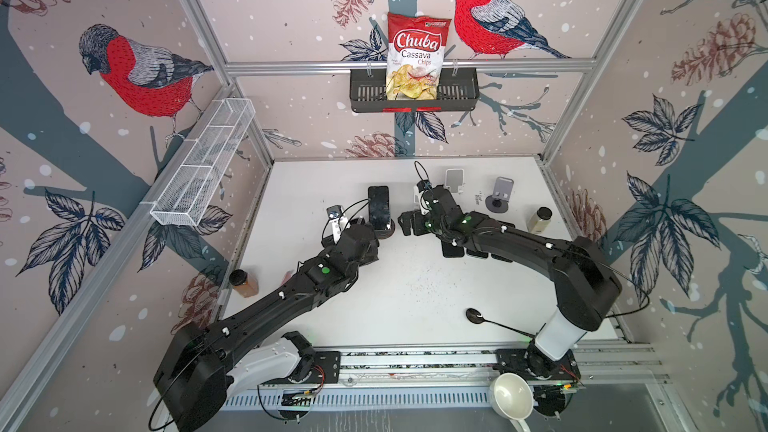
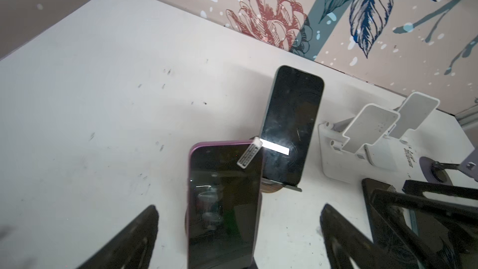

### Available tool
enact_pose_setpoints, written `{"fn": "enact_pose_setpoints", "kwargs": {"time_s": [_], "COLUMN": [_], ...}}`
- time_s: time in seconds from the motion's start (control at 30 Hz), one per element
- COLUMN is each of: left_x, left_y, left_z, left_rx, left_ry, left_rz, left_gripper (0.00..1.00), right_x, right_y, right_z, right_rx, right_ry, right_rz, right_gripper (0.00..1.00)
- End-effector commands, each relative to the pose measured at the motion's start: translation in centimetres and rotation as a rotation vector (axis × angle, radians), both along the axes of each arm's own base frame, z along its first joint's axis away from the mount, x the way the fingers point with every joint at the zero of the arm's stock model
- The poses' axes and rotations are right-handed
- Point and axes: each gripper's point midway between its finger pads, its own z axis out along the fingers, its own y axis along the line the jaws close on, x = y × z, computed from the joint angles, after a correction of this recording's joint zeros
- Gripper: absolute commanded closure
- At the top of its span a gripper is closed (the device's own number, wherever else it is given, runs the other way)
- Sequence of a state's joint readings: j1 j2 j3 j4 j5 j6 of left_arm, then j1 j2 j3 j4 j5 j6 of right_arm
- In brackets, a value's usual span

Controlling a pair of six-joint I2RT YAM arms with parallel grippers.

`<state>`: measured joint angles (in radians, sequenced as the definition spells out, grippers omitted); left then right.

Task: Remove the phone from the phone stand
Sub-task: 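Draw the left arm back while the right gripper reaches for the purple-edged phone, then close the right gripper on the purple-edged phone on its wooden-base stand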

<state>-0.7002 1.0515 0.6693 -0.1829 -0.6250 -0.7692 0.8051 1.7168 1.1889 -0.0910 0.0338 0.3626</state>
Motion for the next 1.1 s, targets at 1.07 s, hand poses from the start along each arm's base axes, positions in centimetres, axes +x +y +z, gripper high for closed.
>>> {"fn": "enact_pose_setpoints", "kwargs": {"time_s": [1.07], "left_x": [-2.1], "left_y": [3.7], "left_z": [-4.8], "left_rx": [-0.360], "left_ry": [-0.030], "left_rz": [-0.033], "left_gripper": [0.04], "right_x": [-2.8], "right_y": [9.1], "right_z": [-0.5], "right_rx": [-0.003], "right_ry": [-0.052], "right_rz": [0.181], "right_gripper": [0.01]}}
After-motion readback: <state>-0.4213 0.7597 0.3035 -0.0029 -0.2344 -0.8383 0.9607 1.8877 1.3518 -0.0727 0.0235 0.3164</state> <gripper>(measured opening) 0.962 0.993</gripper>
